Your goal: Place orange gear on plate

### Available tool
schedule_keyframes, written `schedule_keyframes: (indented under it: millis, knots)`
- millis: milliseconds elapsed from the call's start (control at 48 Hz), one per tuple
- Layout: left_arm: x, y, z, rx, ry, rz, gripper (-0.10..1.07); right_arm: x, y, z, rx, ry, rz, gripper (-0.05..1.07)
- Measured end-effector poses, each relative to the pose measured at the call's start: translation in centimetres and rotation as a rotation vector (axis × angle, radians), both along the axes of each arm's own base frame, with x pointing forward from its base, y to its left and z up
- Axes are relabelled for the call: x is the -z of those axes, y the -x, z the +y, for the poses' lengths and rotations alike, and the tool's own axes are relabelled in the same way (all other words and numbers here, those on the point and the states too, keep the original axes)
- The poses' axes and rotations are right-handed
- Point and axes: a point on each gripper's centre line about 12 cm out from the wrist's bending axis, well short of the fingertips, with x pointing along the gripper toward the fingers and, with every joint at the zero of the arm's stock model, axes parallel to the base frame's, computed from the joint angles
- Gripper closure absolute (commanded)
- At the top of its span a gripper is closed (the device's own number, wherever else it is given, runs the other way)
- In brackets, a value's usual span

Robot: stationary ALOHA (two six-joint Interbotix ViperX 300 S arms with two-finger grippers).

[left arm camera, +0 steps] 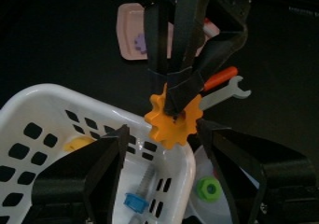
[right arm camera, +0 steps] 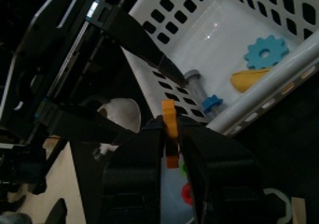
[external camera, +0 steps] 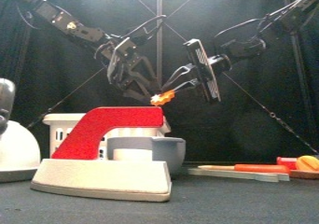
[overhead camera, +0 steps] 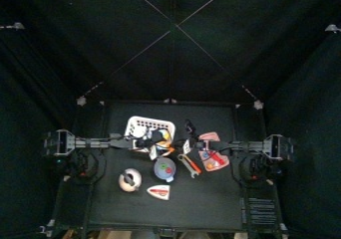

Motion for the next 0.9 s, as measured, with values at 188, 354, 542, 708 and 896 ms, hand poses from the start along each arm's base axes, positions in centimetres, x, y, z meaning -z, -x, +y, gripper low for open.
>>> schedule_keyframes:
  millis: [188, 354, 542, 708, 896]
  knots:
    - [0.2, 0.5, -0.1, -0.011, 0.02, 0.009, 0.04, 1.5, 1.3, 0.0, -0.004, 0.018, 0.073, 0.51]
    - [-0.2, 1.5, -0.3, -0.015, 0.025, -0.009, 0.04, 2.8, 4.8, -0.3, 0.041, 0.012, 0.161, 0.51]
    - [-0.6, 2.3, -0.5, -0.014, 0.023, -0.048, 0.04, 2.4, 10.6, -1.1, 0.146, 0.002, 0.171, 0.51]
    - [-0.6, 2.3, -0.5, -0.026, 0.042, -0.071, 0.04, 2.1, 15.7, -2.2, 0.288, -0.021, 0.124, 0.51]
    - [-0.6, 2.4, -0.4, -0.033, 0.047, -0.079, 0.04, 4.3, 20.1, -3.1, 0.441, -0.065, 0.173, 0.51]
